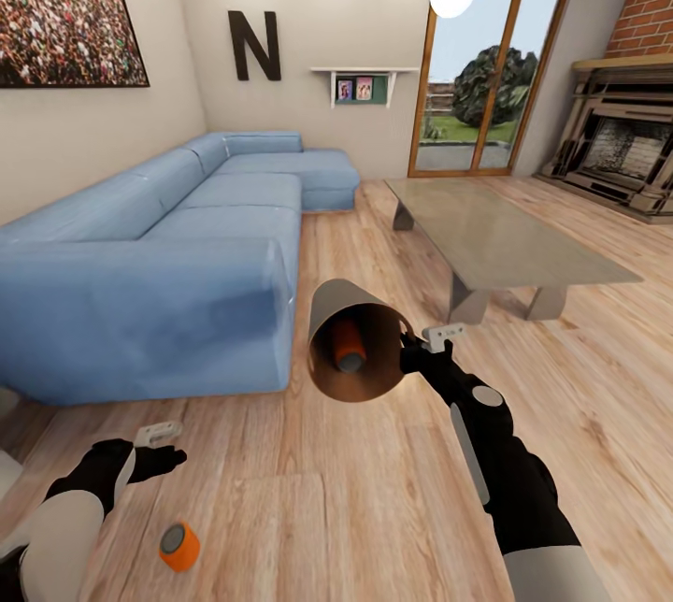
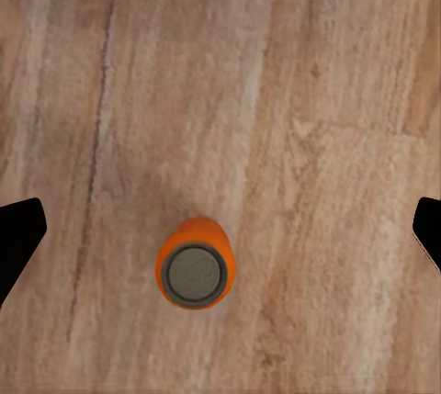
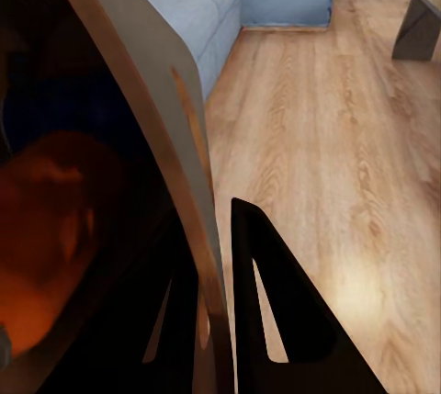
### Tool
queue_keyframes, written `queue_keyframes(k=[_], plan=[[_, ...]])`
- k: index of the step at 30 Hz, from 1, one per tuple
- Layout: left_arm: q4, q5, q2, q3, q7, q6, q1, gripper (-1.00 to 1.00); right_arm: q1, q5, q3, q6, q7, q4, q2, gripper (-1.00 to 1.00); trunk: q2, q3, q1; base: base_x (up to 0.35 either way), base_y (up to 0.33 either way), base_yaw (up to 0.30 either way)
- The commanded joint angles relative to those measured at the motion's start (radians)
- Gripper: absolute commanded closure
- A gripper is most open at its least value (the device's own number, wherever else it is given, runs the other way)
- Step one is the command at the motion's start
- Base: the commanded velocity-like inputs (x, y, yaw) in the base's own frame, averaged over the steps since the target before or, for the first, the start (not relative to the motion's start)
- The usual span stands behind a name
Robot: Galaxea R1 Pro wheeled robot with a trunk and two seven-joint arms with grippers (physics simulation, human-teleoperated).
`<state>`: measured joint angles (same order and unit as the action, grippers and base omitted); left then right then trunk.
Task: Put the three can of soda from the living room inside the tash can in the kitchen.
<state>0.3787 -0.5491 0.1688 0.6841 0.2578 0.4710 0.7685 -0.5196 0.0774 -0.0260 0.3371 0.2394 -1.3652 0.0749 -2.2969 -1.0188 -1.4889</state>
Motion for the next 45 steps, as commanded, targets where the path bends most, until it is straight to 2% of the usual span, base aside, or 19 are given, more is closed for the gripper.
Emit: queue_keyframes(k=[1, 15, 23, 38, 45], plan=[[0.0, 0.0, 0.0, 0.0, 0.0, 0.0, 0.0, -1.0, 0.0, -0.01, 0.0, 0.001, 0.005, -0.002, 0.0, 1.0, 0.0, 0.0, 0.0, 0.218, 0.026, 0.0], [0.006, 0.0, -0.001, 0.0, -0.001, -0.008, 0.0, -1.0, 0.0, -0.009, -0.002, 0.002, 0.005, 0.001, 0.0, 1.0, 0.0, 0.0, 0.0, 0.061, 0.014, 0.0], [0.008, 0.0, -0.002, 0.0, -0.002, -0.008, 0.0, -1.0, 0.001, -0.008, -0.026, 0.002, 0.003, 0.001, 0.0, 1.0, 0.0, 0.0, 0.0, 0.0, 0.0, 0.0], [0.007, -0.001, -0.003, -0.001, -0.002, -0.009, 0.0, -1.0, 0.001, -0.006, -0.028, 0.002, 0.003, 0.002, 0.0, 1.0, 0.0, 0.0, 0.0, 0.0, 0.0, 0.0], [0.001, -0.004, -0.004, -0.001, -0.002, -0.03, -0.005, -1.0, 0.001, -0.006, -0.028, 0.002, 0.003, 0.0, 0.0, 1.0, 0.0, 0.0, 0.0, 0.0, 0.0, 0.0]])
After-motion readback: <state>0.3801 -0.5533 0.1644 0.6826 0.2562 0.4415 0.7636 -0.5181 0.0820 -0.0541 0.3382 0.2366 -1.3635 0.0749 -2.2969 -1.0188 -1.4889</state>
